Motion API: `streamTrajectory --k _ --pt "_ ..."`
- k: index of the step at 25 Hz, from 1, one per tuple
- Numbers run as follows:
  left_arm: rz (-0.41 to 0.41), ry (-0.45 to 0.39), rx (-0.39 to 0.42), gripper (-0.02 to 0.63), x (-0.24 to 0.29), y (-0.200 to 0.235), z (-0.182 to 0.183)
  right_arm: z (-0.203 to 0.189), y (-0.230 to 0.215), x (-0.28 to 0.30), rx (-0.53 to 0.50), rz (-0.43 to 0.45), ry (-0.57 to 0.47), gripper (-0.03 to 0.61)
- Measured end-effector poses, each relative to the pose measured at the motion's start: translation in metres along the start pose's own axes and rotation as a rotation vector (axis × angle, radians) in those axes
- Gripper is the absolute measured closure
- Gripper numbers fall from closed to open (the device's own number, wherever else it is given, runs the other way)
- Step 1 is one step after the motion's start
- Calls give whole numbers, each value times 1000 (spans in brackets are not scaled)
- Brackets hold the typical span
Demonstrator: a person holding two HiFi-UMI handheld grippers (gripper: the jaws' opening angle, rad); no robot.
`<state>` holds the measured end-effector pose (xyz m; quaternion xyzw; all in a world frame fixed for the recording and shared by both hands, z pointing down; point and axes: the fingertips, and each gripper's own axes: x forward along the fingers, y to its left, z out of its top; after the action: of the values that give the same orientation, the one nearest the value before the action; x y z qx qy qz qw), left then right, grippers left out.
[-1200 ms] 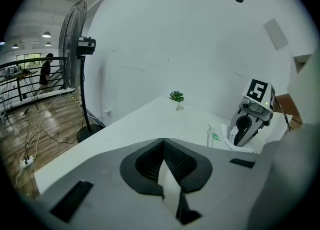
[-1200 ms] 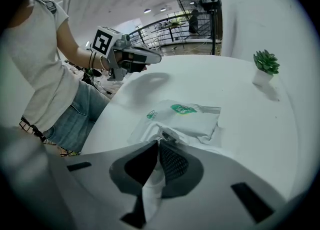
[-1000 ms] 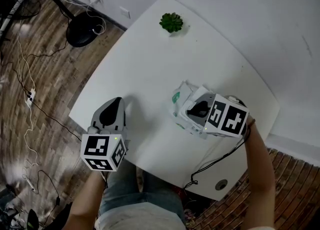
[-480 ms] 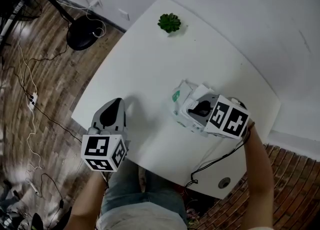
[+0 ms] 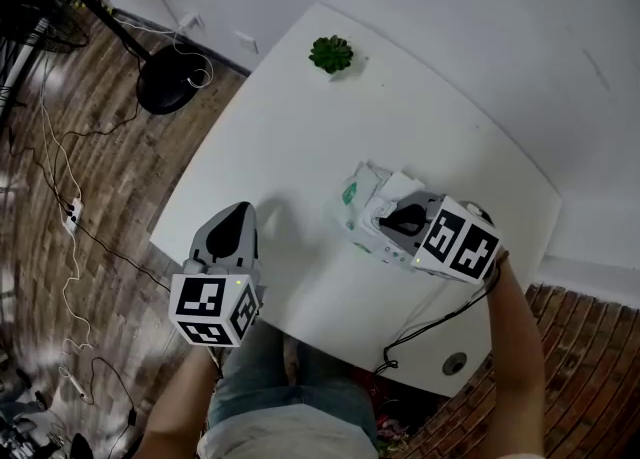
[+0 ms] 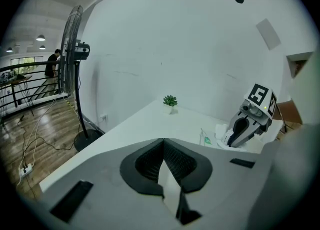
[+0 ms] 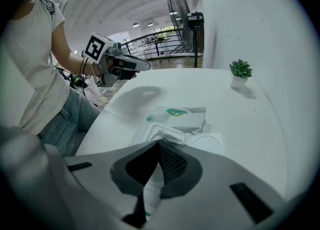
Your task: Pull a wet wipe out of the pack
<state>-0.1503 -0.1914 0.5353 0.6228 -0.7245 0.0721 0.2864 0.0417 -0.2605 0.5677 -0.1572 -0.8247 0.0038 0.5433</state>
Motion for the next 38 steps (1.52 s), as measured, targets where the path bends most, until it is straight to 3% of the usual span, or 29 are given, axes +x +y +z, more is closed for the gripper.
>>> streamTrajectory --k 25,38 --pt "-32 -19 31 603 -17 -13 10 3 -2 -30 49 -126 -57 577" --pt "-64 -36 39 603 -24 -23 20 4 -7 -55 116 -233 -116 577"
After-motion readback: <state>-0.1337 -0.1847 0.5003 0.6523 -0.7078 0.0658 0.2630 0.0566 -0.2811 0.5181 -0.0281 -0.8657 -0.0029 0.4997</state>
